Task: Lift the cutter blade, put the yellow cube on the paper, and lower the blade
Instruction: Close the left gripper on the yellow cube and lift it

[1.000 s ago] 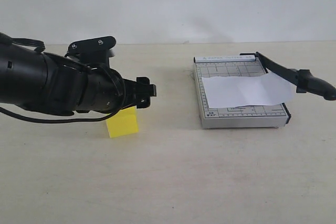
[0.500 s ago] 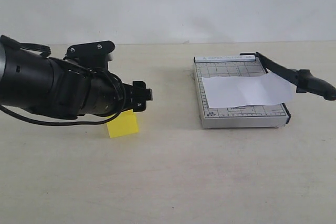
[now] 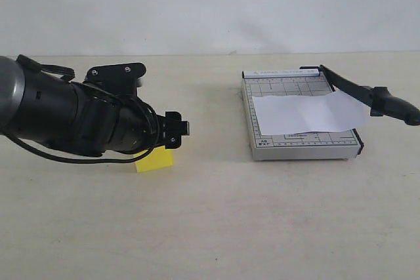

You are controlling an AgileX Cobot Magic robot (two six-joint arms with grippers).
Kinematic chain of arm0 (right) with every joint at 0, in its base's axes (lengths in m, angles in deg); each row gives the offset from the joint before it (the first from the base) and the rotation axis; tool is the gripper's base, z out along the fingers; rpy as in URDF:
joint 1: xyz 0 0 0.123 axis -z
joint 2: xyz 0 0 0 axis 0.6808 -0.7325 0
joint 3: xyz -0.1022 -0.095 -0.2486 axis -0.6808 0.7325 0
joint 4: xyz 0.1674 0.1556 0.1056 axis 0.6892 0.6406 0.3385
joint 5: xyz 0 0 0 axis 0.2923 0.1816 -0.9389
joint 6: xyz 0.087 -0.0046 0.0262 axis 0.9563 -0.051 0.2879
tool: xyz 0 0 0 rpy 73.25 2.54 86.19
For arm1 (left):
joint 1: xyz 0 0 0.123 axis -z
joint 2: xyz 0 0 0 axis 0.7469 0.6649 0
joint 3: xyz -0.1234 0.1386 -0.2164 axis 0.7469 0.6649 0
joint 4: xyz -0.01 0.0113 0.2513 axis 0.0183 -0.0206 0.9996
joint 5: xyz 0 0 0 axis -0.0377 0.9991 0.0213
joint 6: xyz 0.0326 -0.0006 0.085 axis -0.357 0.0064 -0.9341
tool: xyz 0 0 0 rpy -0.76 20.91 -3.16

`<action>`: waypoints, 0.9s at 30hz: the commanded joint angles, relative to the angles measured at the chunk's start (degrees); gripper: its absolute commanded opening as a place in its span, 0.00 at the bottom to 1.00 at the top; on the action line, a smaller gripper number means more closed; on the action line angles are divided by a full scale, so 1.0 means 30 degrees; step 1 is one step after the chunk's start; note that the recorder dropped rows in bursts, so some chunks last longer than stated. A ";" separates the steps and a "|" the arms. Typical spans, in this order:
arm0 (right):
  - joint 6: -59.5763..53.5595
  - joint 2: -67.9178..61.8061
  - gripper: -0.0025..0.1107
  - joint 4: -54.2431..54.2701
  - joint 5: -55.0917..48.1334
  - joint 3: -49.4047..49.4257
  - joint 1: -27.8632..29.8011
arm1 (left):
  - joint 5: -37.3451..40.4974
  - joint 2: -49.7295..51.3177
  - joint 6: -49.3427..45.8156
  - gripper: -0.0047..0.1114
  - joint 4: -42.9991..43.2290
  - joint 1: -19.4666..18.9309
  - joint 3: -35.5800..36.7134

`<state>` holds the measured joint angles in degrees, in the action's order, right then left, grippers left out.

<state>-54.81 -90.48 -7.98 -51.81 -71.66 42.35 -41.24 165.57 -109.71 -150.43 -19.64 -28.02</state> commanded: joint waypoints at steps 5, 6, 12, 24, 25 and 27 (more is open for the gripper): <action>-0.0070 0.0039 0.02 -0.0047 0.0079 0.0041 -0.0031 | -0.0062 0.0460 0.0204 0.80 -0.0003 -0.0052 -0.0441; -0.0070 0.0039 0.02 -0.0047 0.0079 0.0041 -0.0031 | 0.0141 0.0556 0.0204 0.80 -0.0003 -0.0052 -0.0534; -0.0070 0.0039 0.02 -0.0047 0.0079 0.0041 -0.0031 | 0.0628 0.1085 0.0204 0.80 -0.0003 -0.0052 -0.1312; -0.0070 0.0039 0.02 -0.0047 0.0079 0.0041 -0.0031 | 0.0628 0.1532 0.0204 0.80 -0.0003 -0.0052 -0.1477; -0.0070 0.0039 0.02 -0.0047 0.0079 0.0041 -0.0031 | 0.0591 0.1532 0.0204 0.79 -0.0003 -0.0052 -0.1477; -0.0070 0.0039 0.02 -0.0047 0.0079 0.0041 -0.0031 | 0.0544 0.1532 0.0204 0.72 -0.0003 -0.0052 -0.1477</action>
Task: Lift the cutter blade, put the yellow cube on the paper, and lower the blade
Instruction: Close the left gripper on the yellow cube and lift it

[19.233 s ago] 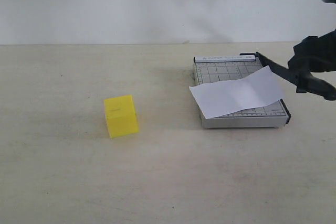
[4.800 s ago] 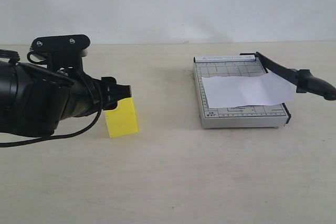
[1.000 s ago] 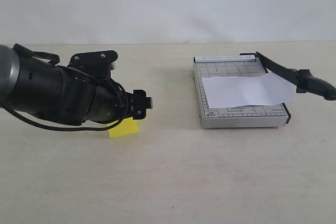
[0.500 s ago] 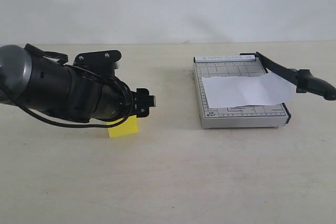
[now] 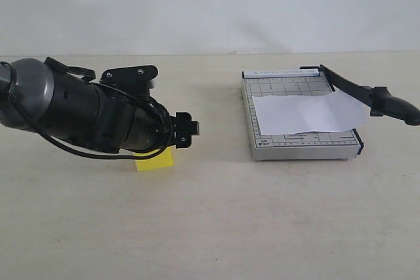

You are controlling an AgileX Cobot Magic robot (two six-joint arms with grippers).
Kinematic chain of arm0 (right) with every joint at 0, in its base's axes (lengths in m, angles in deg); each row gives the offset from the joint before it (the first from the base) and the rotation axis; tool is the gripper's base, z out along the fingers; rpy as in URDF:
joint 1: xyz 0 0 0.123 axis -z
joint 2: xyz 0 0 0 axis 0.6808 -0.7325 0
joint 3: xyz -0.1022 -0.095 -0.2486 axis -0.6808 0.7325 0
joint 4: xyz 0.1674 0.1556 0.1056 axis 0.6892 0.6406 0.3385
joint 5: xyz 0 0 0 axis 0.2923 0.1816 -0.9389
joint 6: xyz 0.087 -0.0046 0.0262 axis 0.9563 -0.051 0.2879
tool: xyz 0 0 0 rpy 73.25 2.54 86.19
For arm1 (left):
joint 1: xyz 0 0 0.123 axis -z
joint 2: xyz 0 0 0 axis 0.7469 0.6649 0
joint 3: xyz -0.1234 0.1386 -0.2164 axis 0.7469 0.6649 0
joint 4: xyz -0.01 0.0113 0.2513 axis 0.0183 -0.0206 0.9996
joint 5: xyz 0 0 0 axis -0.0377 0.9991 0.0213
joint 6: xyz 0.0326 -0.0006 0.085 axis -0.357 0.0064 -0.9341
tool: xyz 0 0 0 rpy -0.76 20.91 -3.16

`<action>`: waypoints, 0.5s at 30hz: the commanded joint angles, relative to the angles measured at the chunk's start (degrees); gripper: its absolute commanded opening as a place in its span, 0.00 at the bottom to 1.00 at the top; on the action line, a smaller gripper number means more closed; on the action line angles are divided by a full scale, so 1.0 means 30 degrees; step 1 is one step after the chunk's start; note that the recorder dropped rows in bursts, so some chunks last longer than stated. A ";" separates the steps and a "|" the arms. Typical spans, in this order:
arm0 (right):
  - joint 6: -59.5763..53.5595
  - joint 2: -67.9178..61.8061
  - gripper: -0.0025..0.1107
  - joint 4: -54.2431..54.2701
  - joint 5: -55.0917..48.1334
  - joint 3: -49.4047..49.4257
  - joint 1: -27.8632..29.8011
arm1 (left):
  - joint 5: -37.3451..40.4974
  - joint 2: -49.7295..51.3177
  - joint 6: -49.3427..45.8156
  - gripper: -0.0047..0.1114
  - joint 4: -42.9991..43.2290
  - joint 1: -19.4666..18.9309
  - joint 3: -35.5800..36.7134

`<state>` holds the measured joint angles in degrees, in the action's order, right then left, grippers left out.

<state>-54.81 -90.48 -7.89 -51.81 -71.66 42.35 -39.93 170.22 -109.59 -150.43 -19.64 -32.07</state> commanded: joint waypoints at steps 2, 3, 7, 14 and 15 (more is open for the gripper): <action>-0.0070 0.0039 0.02 -0.0076 0.0079 0.0041 -0.0031 | 0.0107 -0.0017 0.0165 0.59 -0.0003 -0.0052 -0.0128; -0.0070 0.0039 0.02 -0.0076 0.0079 0.0041 -0.0031 | 0.0107 -0.0017 0.0074 0.50 -0.0003 -0.0052 -0.0128; -0.0070 0.0039 0.02 -0.0076 0.0079 0.0041 -0.0031 | 0.0731 -0.0247 -0.0891 0.16 -0.0003 -0.0052 -0.0128; -0.0070 0.0039 0.02 -0.0076 0.0079 0.0041 -0.0031 | 0.1253 -0.1292 -0.2473 0.08 -0.0003 -0.0052 -0.0128; -0.0070 0.0039 0.02 -0.0076 0.0079 0.0041 -0.0031 | 0.1253 -0.1519 -0.3044 0.08 -0.0003 -0.0052 -0.0128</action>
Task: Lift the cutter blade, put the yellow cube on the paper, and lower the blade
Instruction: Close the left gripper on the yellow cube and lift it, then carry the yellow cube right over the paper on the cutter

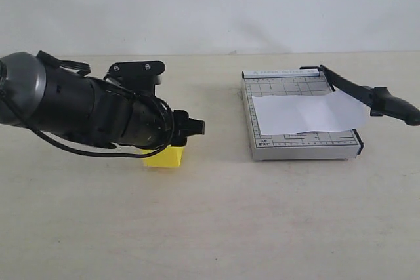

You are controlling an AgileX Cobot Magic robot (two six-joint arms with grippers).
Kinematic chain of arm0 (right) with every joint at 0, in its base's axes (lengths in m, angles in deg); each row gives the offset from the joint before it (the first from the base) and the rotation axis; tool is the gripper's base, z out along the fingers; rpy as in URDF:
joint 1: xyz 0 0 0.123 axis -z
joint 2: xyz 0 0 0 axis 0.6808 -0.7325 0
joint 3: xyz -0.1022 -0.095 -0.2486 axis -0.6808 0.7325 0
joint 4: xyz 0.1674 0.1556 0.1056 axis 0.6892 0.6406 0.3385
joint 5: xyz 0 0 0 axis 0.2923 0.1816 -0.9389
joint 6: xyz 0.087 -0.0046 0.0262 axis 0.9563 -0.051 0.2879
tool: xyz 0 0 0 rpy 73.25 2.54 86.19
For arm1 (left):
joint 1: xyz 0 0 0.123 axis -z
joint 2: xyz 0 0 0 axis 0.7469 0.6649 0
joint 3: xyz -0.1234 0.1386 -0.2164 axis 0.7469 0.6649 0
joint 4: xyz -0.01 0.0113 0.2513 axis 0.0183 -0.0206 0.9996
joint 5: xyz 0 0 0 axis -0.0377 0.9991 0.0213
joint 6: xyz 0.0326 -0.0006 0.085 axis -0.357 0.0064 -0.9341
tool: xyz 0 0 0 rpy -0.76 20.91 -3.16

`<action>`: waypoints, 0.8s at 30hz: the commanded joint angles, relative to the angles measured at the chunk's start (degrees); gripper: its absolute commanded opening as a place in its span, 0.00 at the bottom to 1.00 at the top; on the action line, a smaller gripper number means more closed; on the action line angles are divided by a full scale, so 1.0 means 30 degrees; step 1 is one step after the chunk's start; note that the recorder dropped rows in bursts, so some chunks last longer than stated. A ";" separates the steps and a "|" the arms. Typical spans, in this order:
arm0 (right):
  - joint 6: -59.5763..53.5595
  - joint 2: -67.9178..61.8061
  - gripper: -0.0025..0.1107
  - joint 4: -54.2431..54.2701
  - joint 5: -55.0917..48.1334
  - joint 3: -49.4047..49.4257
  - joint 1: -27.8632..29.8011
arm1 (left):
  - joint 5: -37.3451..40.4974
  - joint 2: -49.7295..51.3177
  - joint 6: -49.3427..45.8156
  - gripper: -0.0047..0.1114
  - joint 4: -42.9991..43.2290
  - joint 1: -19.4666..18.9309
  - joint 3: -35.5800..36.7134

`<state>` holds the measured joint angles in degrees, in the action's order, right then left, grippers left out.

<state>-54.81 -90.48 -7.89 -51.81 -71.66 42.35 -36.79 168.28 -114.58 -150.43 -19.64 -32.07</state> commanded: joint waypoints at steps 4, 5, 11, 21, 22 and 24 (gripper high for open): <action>-0.0070 0.0039 0.02 -0.0076 0.0079 0.0041 -0.0031 | 0.0207 -0.1802 -0.2928 0.08 -0.0003 -0.0016 -0.0128; -0.0070 0.0039 0.02 -0.0076 0.0079 0.0041 -0.0031 | 0.0338 -0.2087 -0.2928 0.08 -0.0003 -0.0016 -0.0128; -0.0070 0.0039 0.02 -0.0076 0.0079 0.0041 -0.0031 | 0.2595 -0.2773 -0.3894 0.08 -0.0003 0.0021 -0.1319; -0.0070 0.0039 0.02 -0.0076 0.0448 0.0041 -0.0031 | 0.2732 -0.1713 -0.5465 0.08 -0.0003 0.1375 -0.4396; -0.0070 0.0039 0.02 -0.0076 0.0489 0.0041 -0.0031 | 0.2840 -0.1409 -0.5465 0.08 -0.0003 0.1572 -0.4690; -0.0070 0.0039 0.02 -0.0076 0.0489 0.0041 -0.0031 | 0.3528 -0.0722 -0.5668 0.08 -0.0003 0.1817 -0.5213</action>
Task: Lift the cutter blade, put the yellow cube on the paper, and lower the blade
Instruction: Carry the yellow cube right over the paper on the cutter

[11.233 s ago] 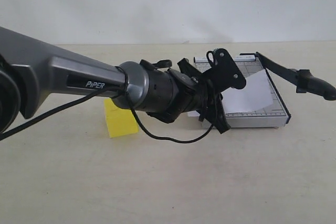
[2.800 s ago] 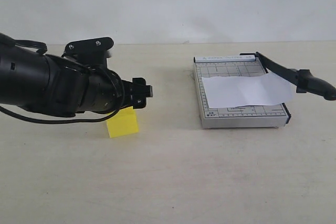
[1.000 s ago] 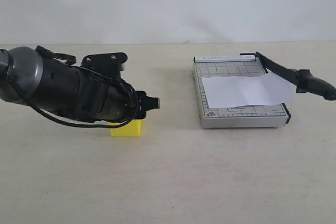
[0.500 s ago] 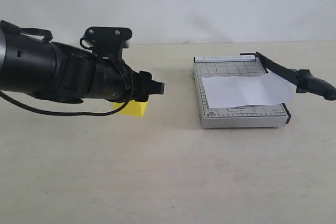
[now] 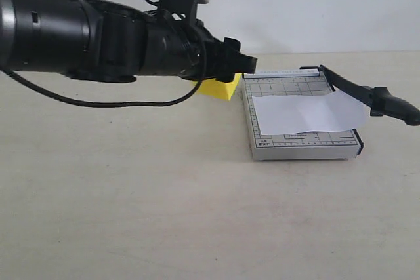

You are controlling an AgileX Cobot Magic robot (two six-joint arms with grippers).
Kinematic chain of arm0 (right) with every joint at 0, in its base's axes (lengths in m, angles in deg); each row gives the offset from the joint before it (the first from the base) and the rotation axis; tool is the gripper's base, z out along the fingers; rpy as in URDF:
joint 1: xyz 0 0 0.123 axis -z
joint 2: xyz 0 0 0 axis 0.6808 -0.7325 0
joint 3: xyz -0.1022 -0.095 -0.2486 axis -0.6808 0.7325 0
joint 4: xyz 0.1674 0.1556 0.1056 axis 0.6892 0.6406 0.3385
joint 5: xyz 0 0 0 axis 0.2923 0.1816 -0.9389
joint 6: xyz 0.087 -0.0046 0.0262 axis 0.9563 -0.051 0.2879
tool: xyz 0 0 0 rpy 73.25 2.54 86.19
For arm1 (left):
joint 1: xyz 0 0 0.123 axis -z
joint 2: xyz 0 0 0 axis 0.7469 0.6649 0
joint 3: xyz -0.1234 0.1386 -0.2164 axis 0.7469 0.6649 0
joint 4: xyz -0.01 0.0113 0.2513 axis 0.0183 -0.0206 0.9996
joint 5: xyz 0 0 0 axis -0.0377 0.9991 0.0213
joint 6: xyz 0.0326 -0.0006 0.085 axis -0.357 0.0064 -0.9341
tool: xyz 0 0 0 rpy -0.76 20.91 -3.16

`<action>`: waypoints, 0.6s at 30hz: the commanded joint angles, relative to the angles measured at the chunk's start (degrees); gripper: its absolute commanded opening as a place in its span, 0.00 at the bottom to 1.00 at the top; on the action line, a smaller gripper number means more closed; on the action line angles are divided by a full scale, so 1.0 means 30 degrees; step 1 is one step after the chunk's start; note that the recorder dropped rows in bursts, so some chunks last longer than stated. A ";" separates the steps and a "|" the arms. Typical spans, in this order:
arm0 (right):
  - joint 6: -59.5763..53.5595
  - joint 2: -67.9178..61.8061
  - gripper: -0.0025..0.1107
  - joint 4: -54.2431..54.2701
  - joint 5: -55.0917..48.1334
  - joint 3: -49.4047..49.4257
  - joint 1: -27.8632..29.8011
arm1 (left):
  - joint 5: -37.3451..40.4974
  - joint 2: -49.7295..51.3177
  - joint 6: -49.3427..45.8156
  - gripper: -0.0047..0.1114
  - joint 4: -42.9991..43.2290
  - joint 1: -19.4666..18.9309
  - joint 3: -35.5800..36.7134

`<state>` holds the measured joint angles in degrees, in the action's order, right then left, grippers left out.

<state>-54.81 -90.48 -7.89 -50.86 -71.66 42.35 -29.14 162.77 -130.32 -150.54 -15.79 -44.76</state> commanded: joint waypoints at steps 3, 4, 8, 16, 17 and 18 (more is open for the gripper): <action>-0.0070 0.0039 0.02 -0.0076 0.0171 0.0041 -0.0031 | 0.1256 0.2103 -0.0495 0.08 0.0034 0.1062 -0.1651; -0.0070 0.0039 0.02 -0.0076 0.0171 0.0041 -0.0031 | 0.1219 0.2362 -0.0495 0.08 0.0034 0.1196 -0.1818; -0.0070 0.0039 0.02 -0.0076 0.0171 0.0041 -0.0031 | 0.1218 0.3362 -0.0495 0.08 0.0034 0.1767 -0.2550; -0.0070 0.0039 0.02 -0.0076 0.0171 0.0041 -0.0031 | 0.1141 0.4938 -0.0495 0.08 0.0034 0.2342 -0.4711; -0.0070 0.0039 0.02 -0.0076 0.0171 0.0041 -0.0031 | 0.1141 0.5133 -0.0495 0.08 0.0034 0.2342 -0.5030; -0.0070 0.0039 0.02 -0.0076 0.0171 0.0041 -0.0031 | 0.1102 0.5319 -0.0495 0.08 0.0034 0.2396 -0.5361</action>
<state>-54.81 -90.48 -7.89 -50.48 -71.66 42.35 -26.04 177.53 -131.54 -150.54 -9.16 -58.16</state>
